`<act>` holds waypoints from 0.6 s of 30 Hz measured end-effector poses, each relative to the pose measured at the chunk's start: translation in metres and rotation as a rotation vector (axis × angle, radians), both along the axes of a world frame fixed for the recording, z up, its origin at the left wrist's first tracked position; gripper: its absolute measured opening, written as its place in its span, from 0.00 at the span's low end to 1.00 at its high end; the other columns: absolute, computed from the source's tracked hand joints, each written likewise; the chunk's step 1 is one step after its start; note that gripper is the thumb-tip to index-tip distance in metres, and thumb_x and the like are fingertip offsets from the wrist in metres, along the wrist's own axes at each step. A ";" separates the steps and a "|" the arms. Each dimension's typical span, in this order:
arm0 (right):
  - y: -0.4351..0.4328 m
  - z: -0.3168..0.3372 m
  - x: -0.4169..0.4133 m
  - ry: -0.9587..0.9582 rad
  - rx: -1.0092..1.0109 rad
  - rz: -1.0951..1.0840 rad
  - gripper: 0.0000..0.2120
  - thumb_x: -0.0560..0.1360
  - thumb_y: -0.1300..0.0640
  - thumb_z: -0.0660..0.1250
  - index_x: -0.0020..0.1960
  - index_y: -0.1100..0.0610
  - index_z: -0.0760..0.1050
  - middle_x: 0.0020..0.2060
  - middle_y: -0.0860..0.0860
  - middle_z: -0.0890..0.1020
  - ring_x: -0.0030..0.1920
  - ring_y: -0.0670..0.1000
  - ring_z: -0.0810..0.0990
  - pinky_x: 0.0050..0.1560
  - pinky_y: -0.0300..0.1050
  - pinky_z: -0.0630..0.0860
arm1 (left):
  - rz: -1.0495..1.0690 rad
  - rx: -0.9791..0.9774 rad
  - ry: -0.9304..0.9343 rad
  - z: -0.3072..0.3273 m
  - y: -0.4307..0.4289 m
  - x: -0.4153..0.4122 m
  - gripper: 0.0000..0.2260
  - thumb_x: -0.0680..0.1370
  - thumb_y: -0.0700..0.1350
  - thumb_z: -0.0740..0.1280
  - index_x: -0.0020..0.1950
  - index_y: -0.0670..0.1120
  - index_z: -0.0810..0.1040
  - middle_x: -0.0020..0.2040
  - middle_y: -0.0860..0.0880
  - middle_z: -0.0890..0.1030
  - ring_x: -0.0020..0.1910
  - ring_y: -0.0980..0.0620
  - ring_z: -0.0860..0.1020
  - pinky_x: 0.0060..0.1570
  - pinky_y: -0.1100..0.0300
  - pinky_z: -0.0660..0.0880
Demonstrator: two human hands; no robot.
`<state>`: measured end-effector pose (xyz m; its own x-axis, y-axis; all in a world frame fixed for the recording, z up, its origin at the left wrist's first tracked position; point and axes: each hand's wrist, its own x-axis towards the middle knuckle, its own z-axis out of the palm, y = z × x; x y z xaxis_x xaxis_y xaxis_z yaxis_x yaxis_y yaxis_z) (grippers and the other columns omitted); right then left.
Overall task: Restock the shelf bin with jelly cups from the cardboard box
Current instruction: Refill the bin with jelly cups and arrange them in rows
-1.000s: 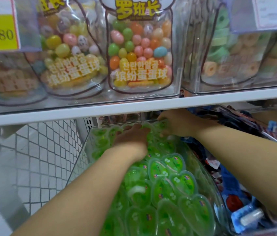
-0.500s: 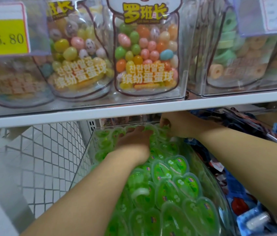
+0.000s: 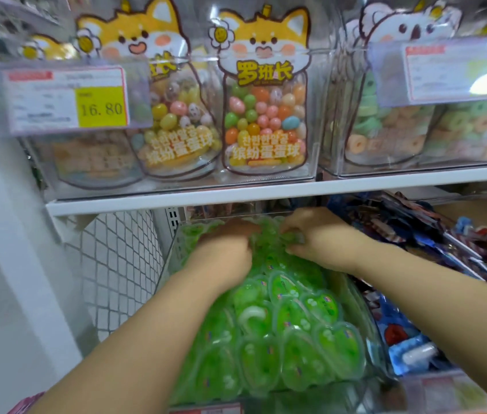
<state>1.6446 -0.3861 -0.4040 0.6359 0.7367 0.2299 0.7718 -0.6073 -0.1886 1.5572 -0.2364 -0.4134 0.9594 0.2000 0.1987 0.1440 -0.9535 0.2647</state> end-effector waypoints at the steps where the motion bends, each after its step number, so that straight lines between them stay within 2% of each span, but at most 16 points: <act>1: -0.002 0.001 -0.013 -0.015 0.003 0.015 0.16 0.73 0.56 0.69 0.60 0.55 0.77 0.58 0.52 0.79 0.59 0.52 0.76 0.58 0.39 0.67 | 0.005 -0.020 -0.006 0.000 0.002 -0.011 0.18 0.79 0.44 0.60 0.68 0.56 0.71 0.68 0.48 0.72 0.63 0.46 0.73 0.63 0.55 0.71; 4: -0.007 0.004 -0.052 0.037 0.021 0.054 0.18 0.73 0.54 0.69 0.63 0.52 0.76 0.60 0.48 0.79 0.61 0.48 0.76 0.61 0.37 0.67 | 0.034 -0.140 -0.015 0.001 0.004 -0.042 0.12 0.79 0.46 0.63 0.62 0.50 0.78 0.62 0.50 0.79 0.60 0.50 0.76 0.57 0.64 0.69; 6: -0.005 0.003 -0.071 0.086 -0.032 0.077 0.22 0.72 0.52 0.70 0.66 0.50 0.73 0.62 0.48 0.78 0.61 0.50 0.75 0.63 0.41 0.69 | 0.051 -0.254 0.040 0.003 0.002 -0.058 0.11 0.78 0.49 0.65 0.58 0.49 0.79 0.58 0.51 0.80 0.57 0.52 0.77 0.54 0.65 0.69; 9: 0.002 -0.005 -0.091 0.106 -0.089 0.054 0.27 0.72 0.49 0.70 0.69 0.50 0.69 0.65 0.51 0.75 0.63 0.54 0.74 0.63 0.46 0.70 | 0.062 -0.320 0.166 0.002 -0.004 -0.071 0.13 0.77 0.54 0.66 0.59 0.50 0.78 0.58 0.50 0.79 0.52 0.53 0.76 0.46 0.66 0.68; 12: 0.007 -0.016 -0.100 0.102 -0.024 0.023 0.26 0.70 0.49 0.71 0.67 0.49 0.70 0.61 0.51 0.78 0.60 0.55 0.75 0.61 0.46 0.71 | 0.092 -0.338 0.197 0.003 -0.007 -0.074 0.14 0.76 0.54 0.67 0.60 0.50 0.77 0.55 0.49 0.80 0.45 0.54 0.75 0.40 0.66 0.66; 15: 0.009 -0.020 -0.103 0.075 0.065 0.032 0.22 0.70 0.50 0.71 0.63 0.51 0.73 0.54 0.53 0.80 0.56 0.56 0.77 0.56 0.45 0.70 | 0.108 -0.418 0.177 0.000 -0.005 -0.073 0.11 0.74 0.52 0.70 0.54 0.50 0.79 0.50 0.48 0.82 0.45 0.50 0.79 0.45 0.63 0.74; 18: 0.005 -0.021 -0.098 0.013 0.122 0.075 0.21 0.70 0.53 0.71 0.62 0.53 0.73 0.55 0.52 0.79 0.55 0.54 0.77 0.58 0.45 0.69 | 0.089 -0.658 0.108 -0.005 0.000 -0.070 0.08 0.71 0.47 0.74 0.47 0.49 0.78 0.44 0.46 0.82 0.45 0.46 0.81 0.53 0.50 0.77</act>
